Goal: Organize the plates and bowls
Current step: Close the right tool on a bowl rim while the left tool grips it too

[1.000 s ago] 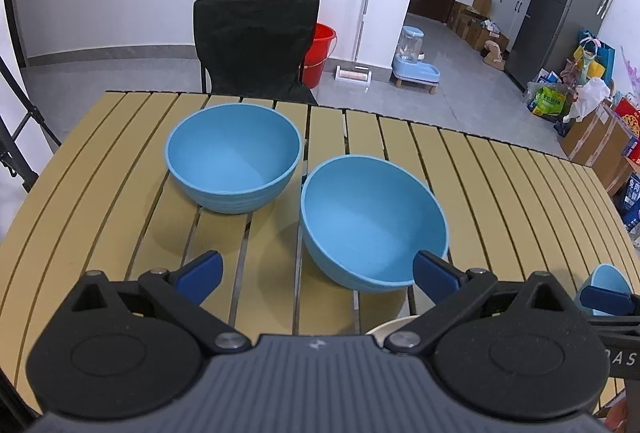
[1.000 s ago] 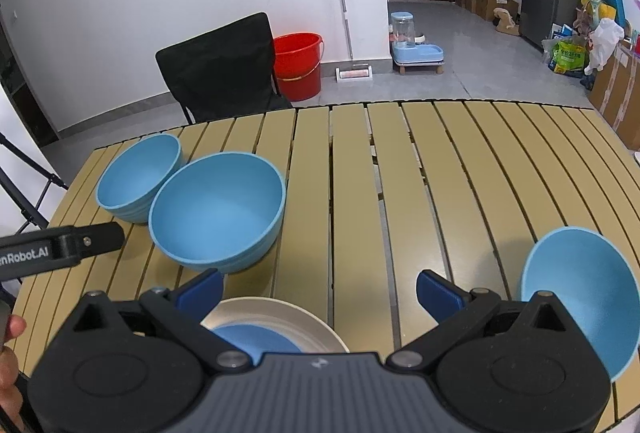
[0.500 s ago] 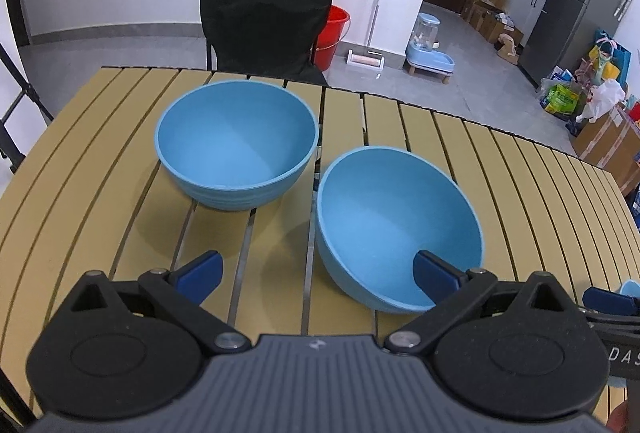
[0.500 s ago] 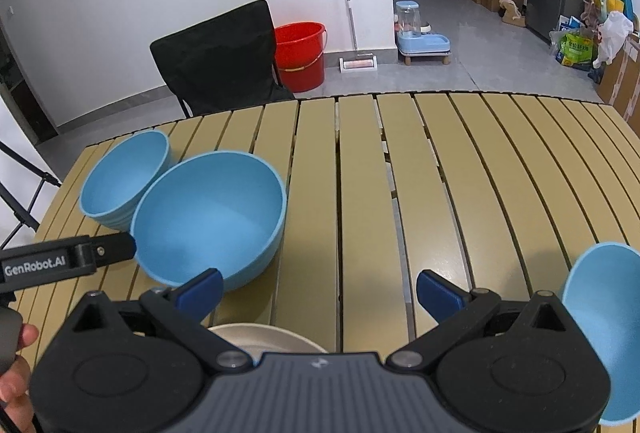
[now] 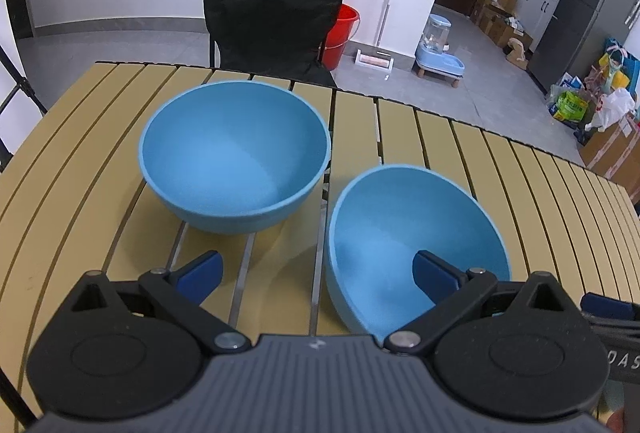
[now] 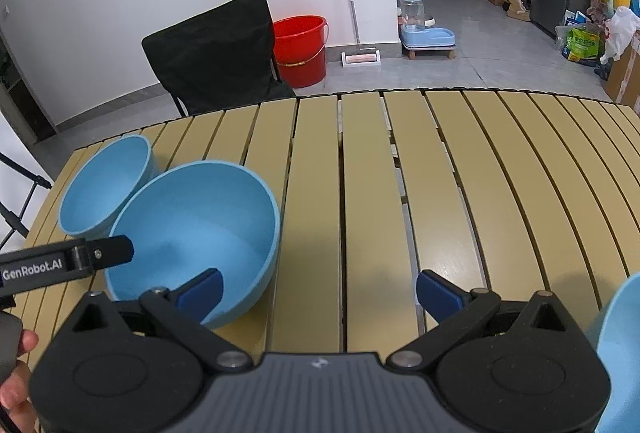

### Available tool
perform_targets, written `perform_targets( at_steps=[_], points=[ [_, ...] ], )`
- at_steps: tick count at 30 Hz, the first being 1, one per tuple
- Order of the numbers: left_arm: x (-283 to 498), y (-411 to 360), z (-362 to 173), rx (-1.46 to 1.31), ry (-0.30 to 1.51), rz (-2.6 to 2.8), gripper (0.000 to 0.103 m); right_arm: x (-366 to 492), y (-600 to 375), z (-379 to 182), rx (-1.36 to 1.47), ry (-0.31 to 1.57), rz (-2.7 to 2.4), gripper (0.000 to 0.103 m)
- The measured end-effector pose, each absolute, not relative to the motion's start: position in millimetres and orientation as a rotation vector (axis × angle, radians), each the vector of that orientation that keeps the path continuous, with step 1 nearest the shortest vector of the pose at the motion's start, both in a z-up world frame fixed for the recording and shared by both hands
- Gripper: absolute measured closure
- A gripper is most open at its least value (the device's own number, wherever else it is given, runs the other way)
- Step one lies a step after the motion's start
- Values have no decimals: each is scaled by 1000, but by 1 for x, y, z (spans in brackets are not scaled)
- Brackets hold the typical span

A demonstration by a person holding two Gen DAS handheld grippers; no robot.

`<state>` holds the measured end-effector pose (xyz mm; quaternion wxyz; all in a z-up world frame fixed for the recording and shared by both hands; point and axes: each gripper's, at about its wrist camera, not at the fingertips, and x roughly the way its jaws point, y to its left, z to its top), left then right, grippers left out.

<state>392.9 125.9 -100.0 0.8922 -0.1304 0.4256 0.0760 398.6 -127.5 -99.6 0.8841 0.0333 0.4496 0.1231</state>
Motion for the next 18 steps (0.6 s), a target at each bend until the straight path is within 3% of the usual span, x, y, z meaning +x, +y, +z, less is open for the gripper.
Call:
perform_targets(
  at_steps=[3, 8, 18],
  points=[
    [397, 126, -102, -272, 890, 166, 5, 406, -124, -103, 58, 939, 262, 1],
    [406, 127, -106, -288, 922, 150, 26, 418, -118, -107, 51, 957, 282, 20],
    [427, 130, -103, -290, 1005, 158, 42, 448, -106, -106, 56, 1029, 328, 52]
  ],
)
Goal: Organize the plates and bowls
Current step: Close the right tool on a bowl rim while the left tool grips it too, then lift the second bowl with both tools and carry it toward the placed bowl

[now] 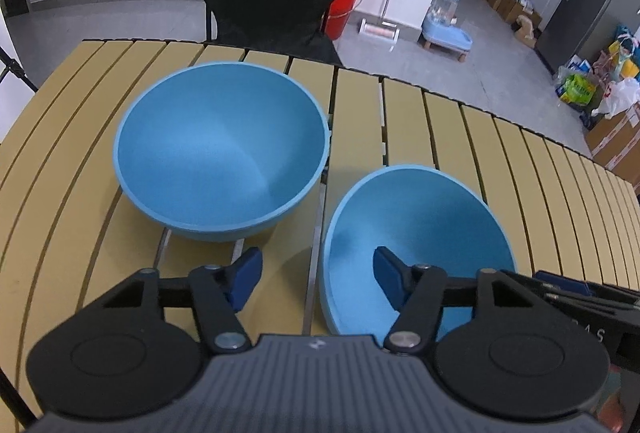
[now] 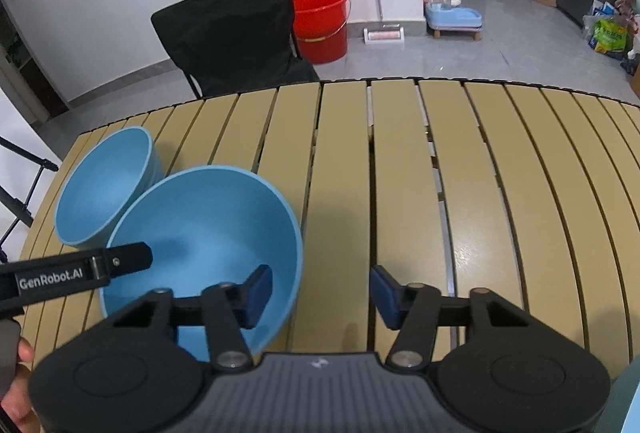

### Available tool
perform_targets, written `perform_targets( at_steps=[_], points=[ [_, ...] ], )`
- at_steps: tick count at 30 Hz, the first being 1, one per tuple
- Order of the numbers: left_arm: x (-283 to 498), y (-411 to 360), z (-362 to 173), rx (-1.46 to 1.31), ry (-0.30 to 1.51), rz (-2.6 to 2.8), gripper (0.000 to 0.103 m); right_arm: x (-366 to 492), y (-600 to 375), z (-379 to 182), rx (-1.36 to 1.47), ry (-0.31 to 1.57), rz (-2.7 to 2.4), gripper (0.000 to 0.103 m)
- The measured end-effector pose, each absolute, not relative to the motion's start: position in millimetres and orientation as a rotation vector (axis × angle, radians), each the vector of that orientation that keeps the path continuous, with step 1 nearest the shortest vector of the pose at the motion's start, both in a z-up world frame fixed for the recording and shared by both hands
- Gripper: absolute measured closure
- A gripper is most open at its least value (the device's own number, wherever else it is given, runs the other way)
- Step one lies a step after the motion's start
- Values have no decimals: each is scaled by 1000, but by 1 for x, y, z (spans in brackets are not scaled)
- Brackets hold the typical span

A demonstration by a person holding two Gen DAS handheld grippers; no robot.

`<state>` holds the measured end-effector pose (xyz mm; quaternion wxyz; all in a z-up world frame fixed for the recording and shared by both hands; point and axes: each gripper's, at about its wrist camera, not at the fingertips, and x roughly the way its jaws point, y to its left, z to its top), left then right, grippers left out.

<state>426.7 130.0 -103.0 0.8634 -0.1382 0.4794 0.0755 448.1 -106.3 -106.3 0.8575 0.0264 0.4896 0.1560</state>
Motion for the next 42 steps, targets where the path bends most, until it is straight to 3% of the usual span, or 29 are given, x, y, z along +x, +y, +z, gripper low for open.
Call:
perform_targets(
  at_steps=[6, 8, 11, 19, 42],
  points=[
    [440, 137, -102, -318, 1061, 183, 45, 458, -98, -104, 40, 1065, 355, 68],
    [443, 136, -102, -311, 1077, 190, 58, 459, -97, -105, 32, 1073, 357, 77],
    [447, 135, -103, -317, 1096, 182, 69, 462, -95, -107, 28, 1092, 361, 84],
    [448, 131, -104, -329, 1109, 177, 91, 466, -92, -111, 35, 1130, 376, 96],
    [440, 122, -84, -298, 1081, 183, 95, 454, -103, -96, 63, 1086, 380, 97]
  ],
)
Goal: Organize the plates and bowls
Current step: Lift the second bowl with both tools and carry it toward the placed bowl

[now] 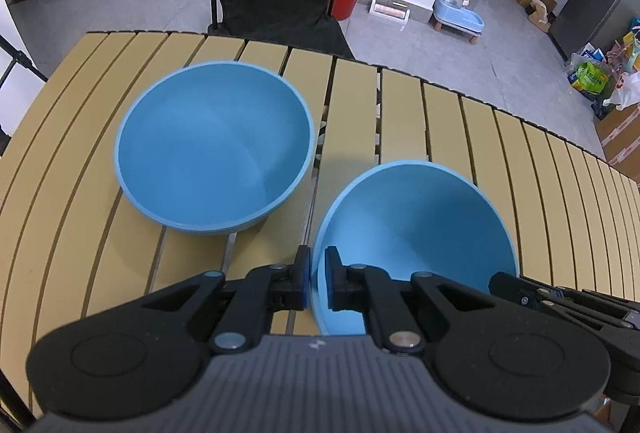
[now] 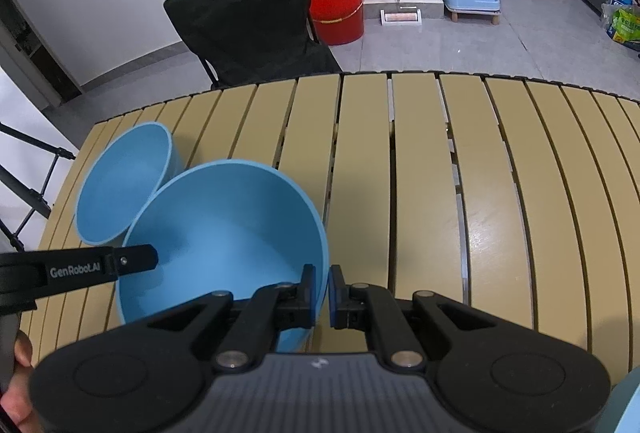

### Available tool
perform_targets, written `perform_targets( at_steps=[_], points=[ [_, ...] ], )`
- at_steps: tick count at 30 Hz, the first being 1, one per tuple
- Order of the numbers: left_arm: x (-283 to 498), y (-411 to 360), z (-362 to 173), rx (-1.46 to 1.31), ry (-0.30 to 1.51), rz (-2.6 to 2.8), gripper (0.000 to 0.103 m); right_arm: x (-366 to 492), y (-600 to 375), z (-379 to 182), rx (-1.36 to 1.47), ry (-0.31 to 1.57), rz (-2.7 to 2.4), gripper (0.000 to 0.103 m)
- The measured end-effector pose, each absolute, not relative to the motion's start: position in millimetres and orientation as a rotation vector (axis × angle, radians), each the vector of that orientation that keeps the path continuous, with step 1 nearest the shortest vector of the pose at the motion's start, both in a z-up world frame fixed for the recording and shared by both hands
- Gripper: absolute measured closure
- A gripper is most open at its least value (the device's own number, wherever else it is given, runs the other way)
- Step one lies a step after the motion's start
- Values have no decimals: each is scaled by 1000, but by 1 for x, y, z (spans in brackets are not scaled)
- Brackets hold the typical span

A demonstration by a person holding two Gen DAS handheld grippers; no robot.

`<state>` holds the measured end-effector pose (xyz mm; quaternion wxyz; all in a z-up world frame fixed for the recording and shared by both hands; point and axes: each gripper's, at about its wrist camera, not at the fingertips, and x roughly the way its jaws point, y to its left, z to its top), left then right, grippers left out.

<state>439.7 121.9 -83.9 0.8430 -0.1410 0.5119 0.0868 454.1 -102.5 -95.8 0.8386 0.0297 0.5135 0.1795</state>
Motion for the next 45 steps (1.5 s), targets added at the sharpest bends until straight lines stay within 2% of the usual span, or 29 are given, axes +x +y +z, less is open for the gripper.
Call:
perform_targets(
  at_steps=[28, 45],
  points=[
    [388, 54, -5, -253, 977, 121, 95, 394, -172, -10, 111, 947, 335, 97],
    [362, -14, 15, -196, 949, 55, 95, 361, -232, 6, 155, 905, 273, 97]
  ],
)
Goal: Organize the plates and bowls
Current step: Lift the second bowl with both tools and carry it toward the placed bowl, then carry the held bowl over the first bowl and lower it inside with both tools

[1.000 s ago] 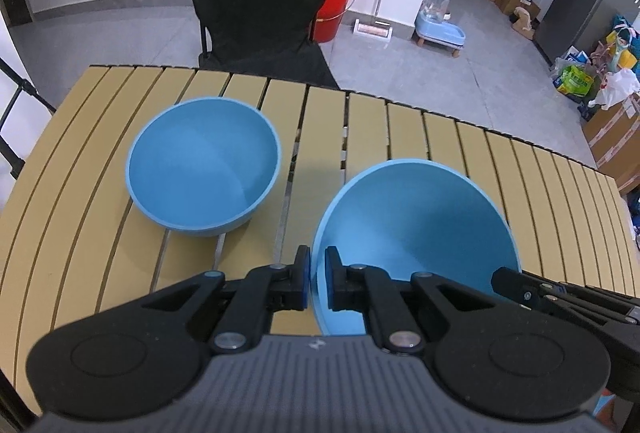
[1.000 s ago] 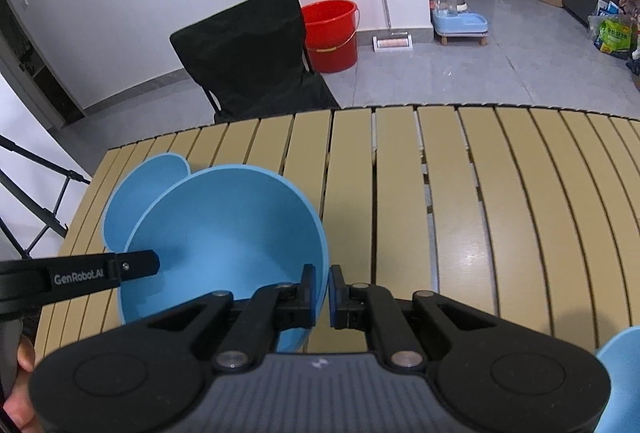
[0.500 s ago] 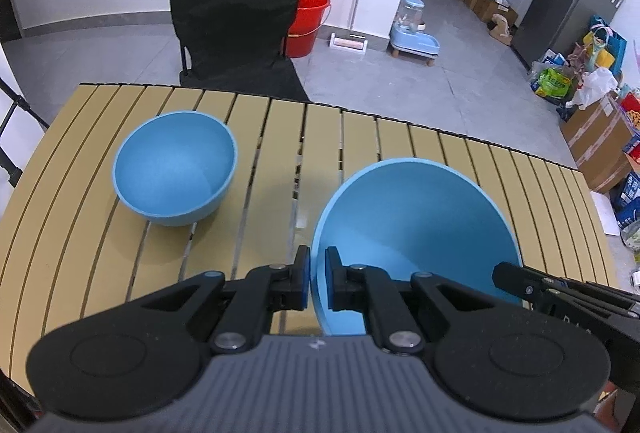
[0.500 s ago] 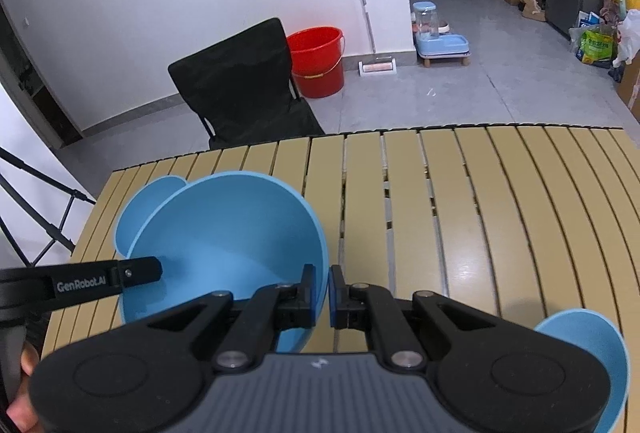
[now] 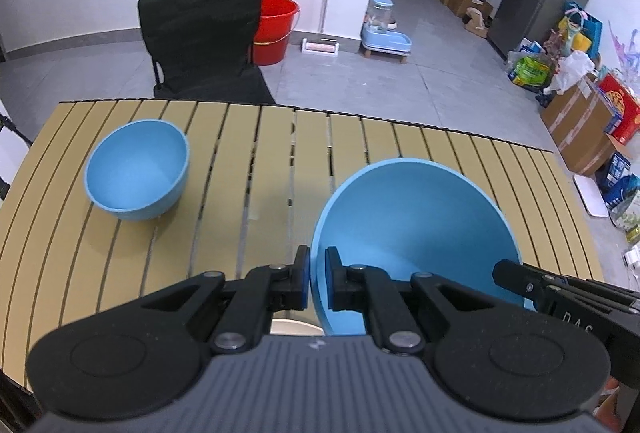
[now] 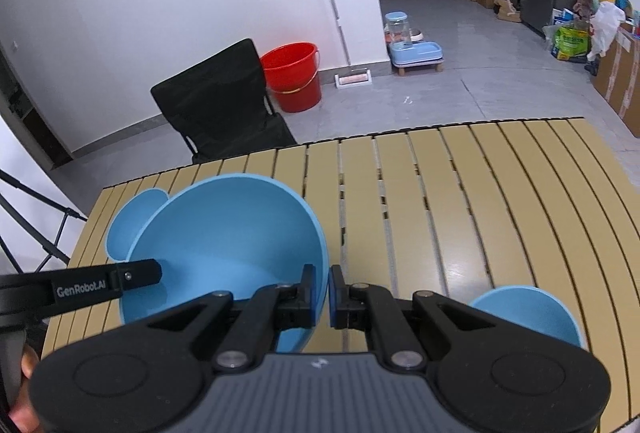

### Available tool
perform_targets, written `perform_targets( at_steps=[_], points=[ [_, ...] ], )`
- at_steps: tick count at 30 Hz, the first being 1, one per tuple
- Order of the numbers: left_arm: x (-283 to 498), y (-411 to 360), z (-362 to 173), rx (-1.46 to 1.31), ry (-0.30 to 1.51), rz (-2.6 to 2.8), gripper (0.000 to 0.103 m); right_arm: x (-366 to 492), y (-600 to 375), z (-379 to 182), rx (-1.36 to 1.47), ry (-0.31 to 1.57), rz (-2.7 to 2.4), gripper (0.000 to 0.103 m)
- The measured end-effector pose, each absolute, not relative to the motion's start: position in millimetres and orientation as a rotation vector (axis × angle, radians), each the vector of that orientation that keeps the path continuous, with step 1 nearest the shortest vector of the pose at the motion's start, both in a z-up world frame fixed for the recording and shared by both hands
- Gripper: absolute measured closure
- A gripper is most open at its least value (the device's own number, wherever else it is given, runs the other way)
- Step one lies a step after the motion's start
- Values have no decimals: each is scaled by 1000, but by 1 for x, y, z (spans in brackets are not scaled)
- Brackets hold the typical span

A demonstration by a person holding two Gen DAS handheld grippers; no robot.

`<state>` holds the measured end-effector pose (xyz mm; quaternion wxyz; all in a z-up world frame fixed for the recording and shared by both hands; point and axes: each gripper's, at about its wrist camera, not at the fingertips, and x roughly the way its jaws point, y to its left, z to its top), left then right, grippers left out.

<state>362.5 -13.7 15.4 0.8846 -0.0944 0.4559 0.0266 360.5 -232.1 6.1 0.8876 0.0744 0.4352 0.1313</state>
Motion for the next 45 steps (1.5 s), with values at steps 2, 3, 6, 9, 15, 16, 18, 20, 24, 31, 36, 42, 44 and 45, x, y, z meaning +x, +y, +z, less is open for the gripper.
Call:
perform_targets(
  at_steps=[2, 3, 6, 9, 15, 16, 18, 20, 24, 31, 36, 42, 44, 45],
  points=[
    [359, -24, 17, -186, 945, 48, 95, 357, -241, 8, 162, 898, 266, 97],
    [359, -29, 18, -180, 945, 44, 95, 355, -246, 9, 166, 894, 263, 97],
    [356, -44, 20, -167, 946, 33, 95, 349, -259, 11, 177, 884, 251, 97],
    [355, -59, 20, -154, 948, 18, 95, 344, -275, 11, 187, 878, 239, 97],
    [350, -91, 20, -120, 951, -14, 95, 334, -306, 9, 204, 864, 208, 97],
    [349, -96, 19, -114, 952, -18, 95, 333, -311, 9, 208, 861, 202, 97],
    [348, -107, 17, -97, 957, -23, 95, 330, -322, 8, 215, 857, 193, 97],
    [348, -118, 16, -84, 960, -29, 95, 327, -332, 6, 219, 854, 184, 97],
    [349, -135, 12, -64, 970, -44, 95, 324, -348, 3, 223, 848, 166, 97],
    [351, -168, -3, -22, 999, -85, 95, 321, -376, -7, 241, 848, 121, 97],
    [353, -186, -18, -6, 1026, -110, 95, 319, -395, -20, 253, 859, 86, 97],
    [358, -197, -32, 13, 1050, -131, 95, 316, -407, -35, 254, 868, 56, 97],
    [359, -201, -36, 22, 1054, -136, 95, 316, -410, -40, 260, 871, 49, 97],
    [360, -202, -38, 27, 1055, -139, 95, 316, -412, -42, 263, 874, 46, 97]
  ],
)
